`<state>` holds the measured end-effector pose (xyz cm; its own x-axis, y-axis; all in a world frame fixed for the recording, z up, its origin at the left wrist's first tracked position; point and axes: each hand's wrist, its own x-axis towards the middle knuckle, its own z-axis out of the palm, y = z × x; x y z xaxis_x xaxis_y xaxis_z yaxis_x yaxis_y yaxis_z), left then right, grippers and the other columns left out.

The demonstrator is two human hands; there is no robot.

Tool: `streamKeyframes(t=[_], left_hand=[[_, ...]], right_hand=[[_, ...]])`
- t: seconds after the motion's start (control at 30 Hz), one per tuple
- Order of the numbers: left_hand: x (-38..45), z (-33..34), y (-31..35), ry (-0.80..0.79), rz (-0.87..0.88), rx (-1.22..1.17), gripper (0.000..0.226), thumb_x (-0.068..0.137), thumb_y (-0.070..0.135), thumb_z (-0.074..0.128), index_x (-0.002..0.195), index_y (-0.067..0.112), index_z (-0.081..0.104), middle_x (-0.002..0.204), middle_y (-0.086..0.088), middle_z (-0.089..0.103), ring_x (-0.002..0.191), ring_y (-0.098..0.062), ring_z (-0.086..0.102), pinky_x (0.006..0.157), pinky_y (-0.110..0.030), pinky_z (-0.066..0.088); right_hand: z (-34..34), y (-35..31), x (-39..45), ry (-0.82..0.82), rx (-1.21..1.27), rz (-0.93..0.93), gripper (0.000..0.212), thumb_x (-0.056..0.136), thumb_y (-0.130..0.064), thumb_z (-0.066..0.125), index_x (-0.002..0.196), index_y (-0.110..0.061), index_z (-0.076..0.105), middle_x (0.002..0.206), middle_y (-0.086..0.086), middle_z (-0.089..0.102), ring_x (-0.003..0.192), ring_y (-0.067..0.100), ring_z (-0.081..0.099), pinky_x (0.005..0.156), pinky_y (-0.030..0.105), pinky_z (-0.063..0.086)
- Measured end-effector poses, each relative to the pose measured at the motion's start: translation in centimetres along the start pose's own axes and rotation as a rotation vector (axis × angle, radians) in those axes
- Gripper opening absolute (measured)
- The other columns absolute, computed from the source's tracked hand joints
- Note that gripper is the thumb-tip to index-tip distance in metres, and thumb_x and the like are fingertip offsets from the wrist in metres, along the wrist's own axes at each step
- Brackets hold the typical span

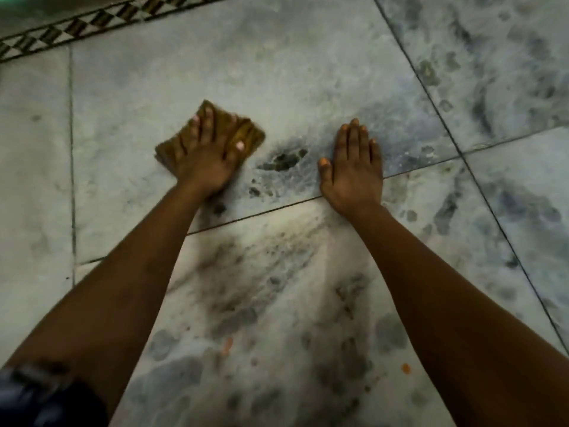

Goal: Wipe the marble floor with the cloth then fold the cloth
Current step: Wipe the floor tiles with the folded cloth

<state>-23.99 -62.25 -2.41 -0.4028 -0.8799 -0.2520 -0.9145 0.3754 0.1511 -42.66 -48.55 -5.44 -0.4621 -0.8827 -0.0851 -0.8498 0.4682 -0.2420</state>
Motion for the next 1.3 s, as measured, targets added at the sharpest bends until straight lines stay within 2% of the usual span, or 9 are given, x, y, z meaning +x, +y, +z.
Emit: streamKeyframes(t=[0.2,0.37,0.5,0.63,0.8,0.97,1.07,1.2,1.3], left_hand=[[3.4,0.8,7.0,-0.011,0.084,0.007,0.058,0.097,0.054,0.019,0.148,0.036,-0.001,0.157,0.000,-0.015,0.144,-0.022,-0.015,0.111,-0.054,-0.011],[-5.3,2.5,1.9,0.044,0.368,0.062,0.059,0.090,0.060,0.012,0.145,0.044,0.002,0.157,0.005,-0.007,0.144,-0.017,-0.008,0.112,-0.049,-0.008],[-3.9,1.3,-2.6,0.046,0.150,0.033,0.056,0.092,0.061,0.017,0.143,0.045,0.002,0.157,0.007,-0.009,0.144,-0.016,-0.008,0.112,-0.050,-0.007],[4.1,-0.5,2.3,-0.001,-0.021,-0.050,0.057,0.096,0.057,0.020,0.148,0.039,0.002,0.158,0.000,-0.014,0.144,-0.024,-0.014,0.112,-0.057,-0.007],[4.3,0.9,9.4,0.005,0.111,0.009,0.057,0.097,0.054,0.020,0.149,0.034,0.004,0.158,-0.001,-0.012,0.144,-0.024,-0.012,0.112,-0.055,-0.010],[-6.4,3.0,3.4,0.066,0.305,0.036,0.058,0.090,0.060,0.012,0.145,0.043,0.004,0.158,0.004,-0.005,0.145,-0.020,-0.007,0.111,-0.049,-0.011],[-8.6,2.6,-2.4,0.063,0.144,0.005,0.058,0.089,0.062,0.013,0.143,0.044,0.002,0.155,0.009,-0.010,0.144,-0.017,-0.008,0.111,-0.049,-0.009],[-3.1,0.3,-5.0,0.074,-0.233,-0.073,0.054,0.096,0.055,0.026,0.146,0.043,0.009,0.158,0.002,-0.009,0.144,-0.030,-0.007,0.112,-0.058,-0.006],[0.8,-1.0,-1.5,0.019,-0.232,-0.158,0.059,0.094,0.061,0.022,0.148,0.040,0.008,0.158,-0.002,-0.011,0.144,-0.032,-0.010,0.110,-0.058,-0.008]], right_hand=[[-0.2,0.0,0.0,-0.038,-0.018,-0.003,0.067,0.097,-0.041,0.019,0.148,-0.003,-0.001,0.157,0.016,-0.004,0.145,0.028,-0.003,0.116,0.038,-0.005],[-0.6,-0.1,0.2,-0.075,-0.016,0.001,0.066,0.098,-0.040,0.020,0.148,-0.003,-0.003,0.157,0.016,-0.006,0.145,0.028,-0.005,0.116,0.038,-0.005],[-0.9,0.1,0.4,-0.131,0.009,-0.018,0.068,0.100,-0.040,0.024,0.147,-0.002,-0.007,0.156,0.017,-0.012,0.145,0.029,-0.010,0.115,0.039,-0.009],[-1.6,0.5,0.8,-0.217,0.016,-0.033,0.069,0.100,-0.040,0.024,0.146,-0.002,-0.011,0.155,0.017,-0.016,0.144,0.029,-0.015,0.114,0.039,-0.011],[-1.5,0.5,0.7,-0.213,0.016,-0.040,0.070,0.100,-0.040,0.026,0.147,-0.003,-0.010,0.156,0.017,-0.015,0.144,0.028,-0.014,0.114,0.038,-0.012],[-1.9,0.7,0.8,-0.228,0.034,-0.058,0.071,0.099,-0.043,0.024,0.147,-0.001,-0.007,0.155,0.019,-0.014,0.144,0.029,-0.013,0.114,0.037,-0.010],[-1.9,0.7,0.8,-0.254,0.034,-0.057,0.072,0.100,-0.040,0.029,0.147,-0.002,-0.009,0.155,0.018,-0.015,0.144,0.030,-0.015,0.114,0.037,-0.011],[-1.8,0.8,0.8,-0.243,0.019,-0.059,0.072,0.100,-0.041,0.028,0.146,-0.001,-0.009,0.155,0.019,-0.015,0.144,0.030,-0.014,0.114,0.038,-0.011],[-2.0,0.7,0.9,-0.258,0.029,-0.062,0.072,0.100,-0.041,0.028,0.146,0.000,-0.010,0.155,0.019,-0.015,0.144,0.030,-0.015,0.114,0.038,-0.011]])
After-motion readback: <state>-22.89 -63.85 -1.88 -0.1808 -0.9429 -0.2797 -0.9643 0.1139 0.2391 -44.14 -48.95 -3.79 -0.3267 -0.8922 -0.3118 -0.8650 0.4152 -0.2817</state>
